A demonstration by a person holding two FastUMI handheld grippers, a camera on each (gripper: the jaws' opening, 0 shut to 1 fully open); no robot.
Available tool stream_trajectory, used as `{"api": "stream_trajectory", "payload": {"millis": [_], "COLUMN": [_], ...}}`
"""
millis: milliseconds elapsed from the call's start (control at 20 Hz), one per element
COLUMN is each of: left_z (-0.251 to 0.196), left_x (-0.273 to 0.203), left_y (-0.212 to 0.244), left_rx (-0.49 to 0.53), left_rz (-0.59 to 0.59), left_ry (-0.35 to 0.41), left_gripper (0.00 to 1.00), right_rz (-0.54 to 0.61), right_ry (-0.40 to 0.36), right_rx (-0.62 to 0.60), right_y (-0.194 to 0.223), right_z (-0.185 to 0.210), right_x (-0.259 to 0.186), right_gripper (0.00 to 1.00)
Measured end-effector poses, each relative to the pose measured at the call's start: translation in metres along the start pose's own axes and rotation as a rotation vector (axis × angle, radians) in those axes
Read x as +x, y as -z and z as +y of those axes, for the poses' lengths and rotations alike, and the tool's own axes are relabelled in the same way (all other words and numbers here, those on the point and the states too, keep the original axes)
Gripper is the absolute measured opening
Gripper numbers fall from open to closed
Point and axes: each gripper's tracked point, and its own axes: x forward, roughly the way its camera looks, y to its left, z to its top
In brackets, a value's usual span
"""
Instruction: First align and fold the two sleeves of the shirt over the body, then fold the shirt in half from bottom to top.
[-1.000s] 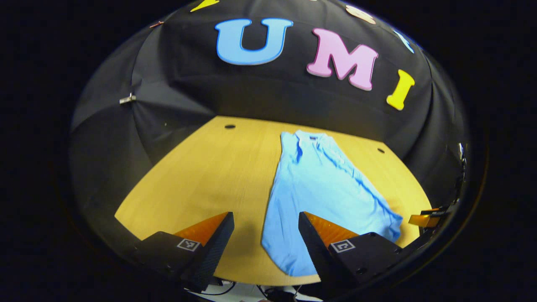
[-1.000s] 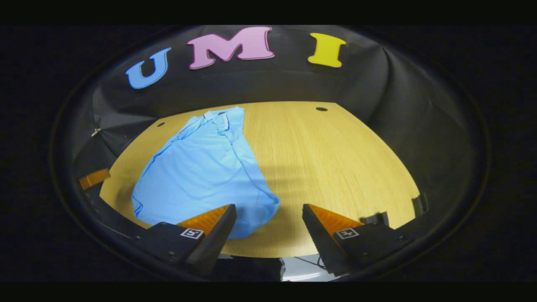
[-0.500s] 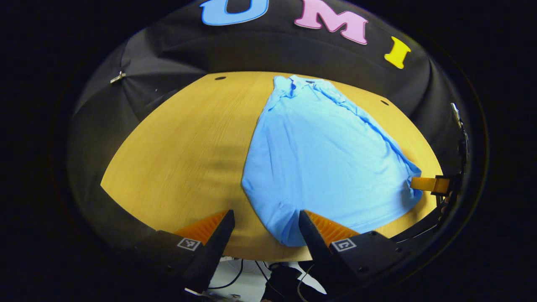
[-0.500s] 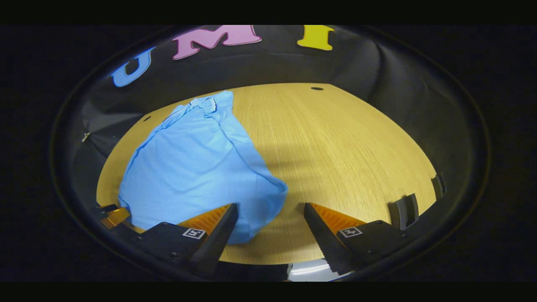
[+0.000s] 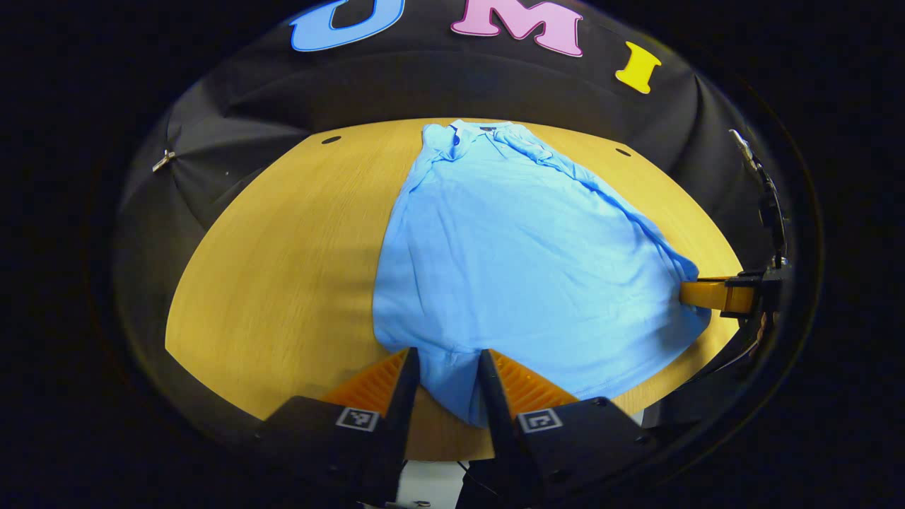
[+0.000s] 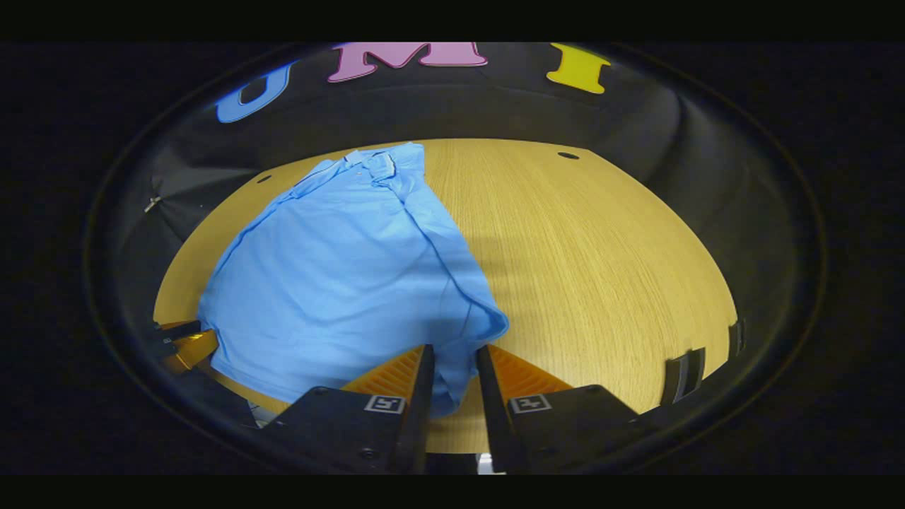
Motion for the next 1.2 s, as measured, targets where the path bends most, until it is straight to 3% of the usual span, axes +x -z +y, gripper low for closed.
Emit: {"api": "stream_trajectory", "payload": {"millis": [100,200,250,300,550,600,750,850,900,950,1200], "left_z": [-0.006,-0.008,-0.007,-0.007,-0.008,-0.008,-0.006,-0.002,0.001,0.003,0.014], "left_x": [0.004,0.004,0.004,0.004,-0.003,-0.007,-0.019,-0.024,-0.026,-0.028,-0.019], "left_y": [-0.004,-0.009,-0.009,-0.010,-0.016,-0.021,-0.042,-0.064,-0.076,-0.091,-0.167], "left_rx": [-0.027,-0.085,-0.114,-0.128,-0.134,-0.155,-0.205,-0.215,-0.218,-0.223,-0.220], "left_rz": [-0.006,-0.015,-0.013,-0.016,-0.013,-0.017,-0.041,-0.066,-0.076,-0.095,-0.182], "left_ry": [0.035,0.065,0.077,0.086,0.082,0.078,0.072,0.065,0.059,0.055,0.045], "left_gripper": [0.31,0.13,0.11,0.07,0.06,0.06,0.06,0.06,0.06,0.06,0.06], "right_rz": [-0.004,0.000,0.000,-0.002,-0.026,-0.039,-0.070,-0.098,-0.111,-0.126,-0.230], "right_ry": [-0.001,-0.066,-0.079,-0.094,-0.098,-0.099,-0.116,-0.127,-0.135,-0.141,-0.175], "right_rx": [-0.002,0.006,0.016,0.028,0.038,0.022,0.006,-0.002,-0.004,-0.003,0.025], "right_y": [0.000,-0.001,-0.001,-0.003,-0.015,-0.021,-0.043,-0.062,-0.073,-0.085,-0.168], "right_z": [0.004,0.017,0.019,0.018,0.015,0.014,0.014,0.016,0.017,0.018,0.021], "right_x": [0.000,0.000,0.000,-0.001,-0.007,-0.010,-0.022,-0.028,-0.030,-0.031,-0.030], "right_gripper": [0.06,0.01,0.02,0.11,0.00,0.05,0.05,0.10,0.05,0.11,0.02]}}
